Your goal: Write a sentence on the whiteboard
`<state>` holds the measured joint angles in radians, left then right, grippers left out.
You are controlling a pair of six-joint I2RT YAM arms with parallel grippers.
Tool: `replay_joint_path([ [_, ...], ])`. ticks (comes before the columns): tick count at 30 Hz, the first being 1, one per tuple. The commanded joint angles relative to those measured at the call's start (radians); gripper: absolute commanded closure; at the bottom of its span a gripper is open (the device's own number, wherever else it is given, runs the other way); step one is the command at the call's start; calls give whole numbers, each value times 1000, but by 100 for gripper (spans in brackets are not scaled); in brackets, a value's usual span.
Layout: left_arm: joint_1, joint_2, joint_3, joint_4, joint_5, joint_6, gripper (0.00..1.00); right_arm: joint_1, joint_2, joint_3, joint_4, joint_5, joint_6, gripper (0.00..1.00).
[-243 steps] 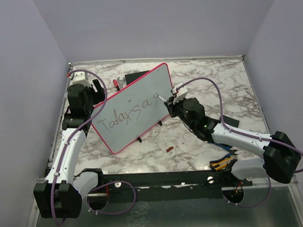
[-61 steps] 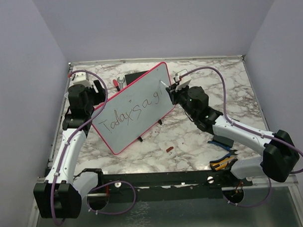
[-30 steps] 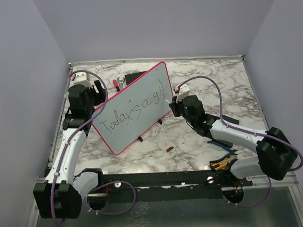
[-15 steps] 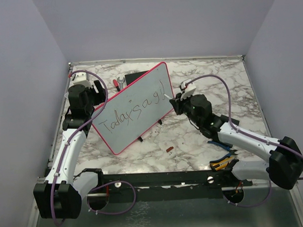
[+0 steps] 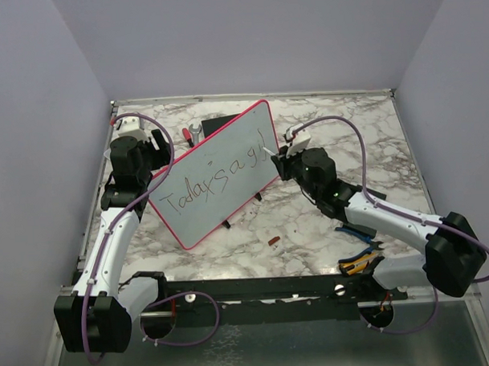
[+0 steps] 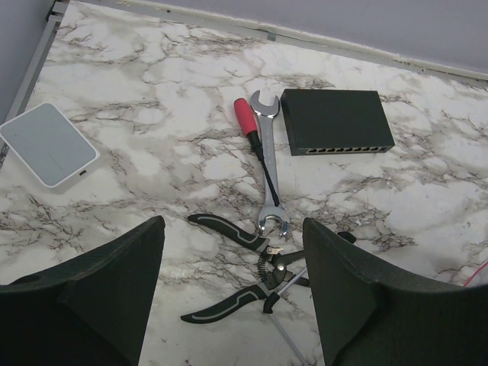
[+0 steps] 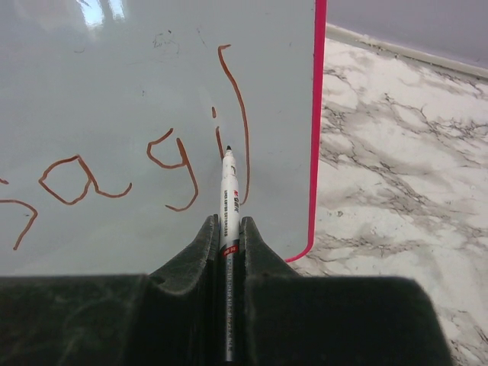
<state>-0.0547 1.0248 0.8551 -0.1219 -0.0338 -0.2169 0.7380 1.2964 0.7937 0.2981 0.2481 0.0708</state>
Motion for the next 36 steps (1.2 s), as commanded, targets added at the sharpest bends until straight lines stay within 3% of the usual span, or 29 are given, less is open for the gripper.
replay_joint_path([
  [1, -7, -11, -16, -18, 16, 4, 26, -3, 33, 43, 42, 38, -35, 100],
  [26, -9, -13, -16, -17, 18, 4, 26, -2, 90, 82, 69, 105, -61, 100],
  [36, -9, -13, -14, -18, 18, 3, 26, -2, 12, 52, 48, 112, -62, 99],
])
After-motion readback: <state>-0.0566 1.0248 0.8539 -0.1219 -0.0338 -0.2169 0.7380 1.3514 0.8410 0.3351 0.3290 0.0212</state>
